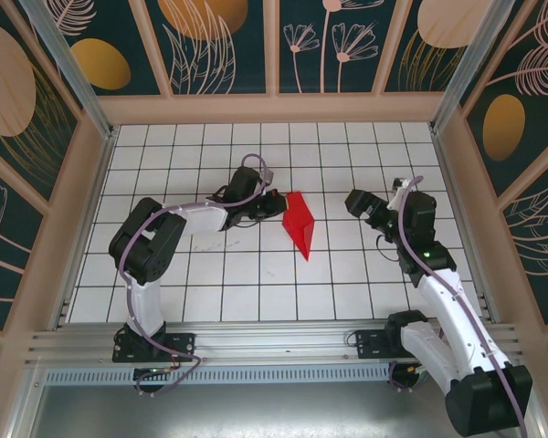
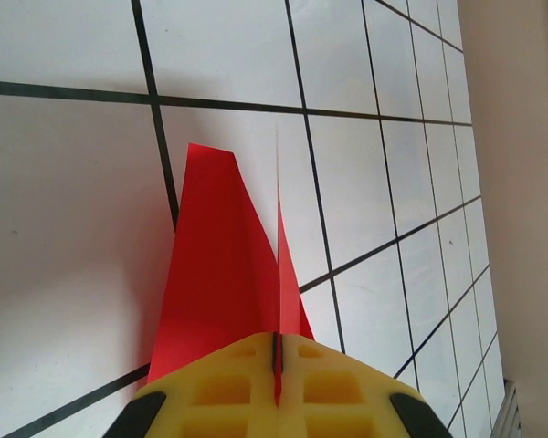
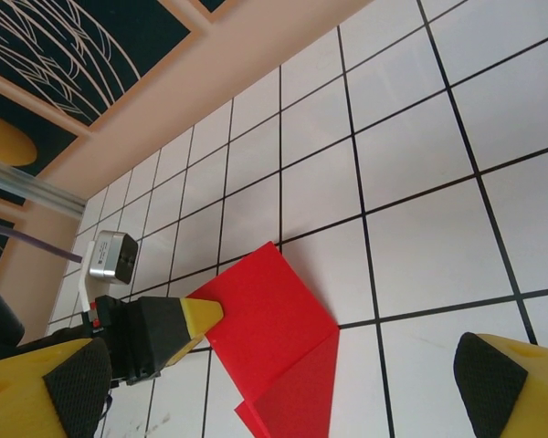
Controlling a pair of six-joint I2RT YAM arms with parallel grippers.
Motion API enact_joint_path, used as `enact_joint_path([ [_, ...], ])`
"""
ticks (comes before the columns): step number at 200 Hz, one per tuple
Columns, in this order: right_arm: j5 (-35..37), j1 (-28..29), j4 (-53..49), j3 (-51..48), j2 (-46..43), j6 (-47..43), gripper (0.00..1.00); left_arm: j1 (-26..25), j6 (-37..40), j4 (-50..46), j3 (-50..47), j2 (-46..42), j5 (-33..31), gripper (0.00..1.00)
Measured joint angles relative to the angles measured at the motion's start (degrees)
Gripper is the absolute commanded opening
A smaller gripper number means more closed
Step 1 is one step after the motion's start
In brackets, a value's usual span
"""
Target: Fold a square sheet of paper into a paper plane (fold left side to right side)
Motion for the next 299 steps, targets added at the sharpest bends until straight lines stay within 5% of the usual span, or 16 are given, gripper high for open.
enact_joint_path([
  [60, -8.9, -0.22, 8.46, -0.33, 10.1, -1.57, 0.99, 1.14, 2.67, 0.09, -0.02, 0.0, 4.07, 0.0],
  [121, -21.66, 0.07, 21.0, 0.42, 30.38, -6.45, 0.76, 3.56, 5.86, 0.7, -2.1, -1.42, 9.25, 0.0],
  [196, -31.8, 3.15, 32.5, 6.69, 49.64, -9.01, 0.69, 4.94, 10.45, 1.84, -5.2, -5.03, 15.93, 0.0],
  [299, -41.48, 4.85, 41.86, 8.52, 59.41, -10.36, 0.57, 4.94, 10.64, 4.66, -8.83, -5.66, 19.69, 0.0],
])
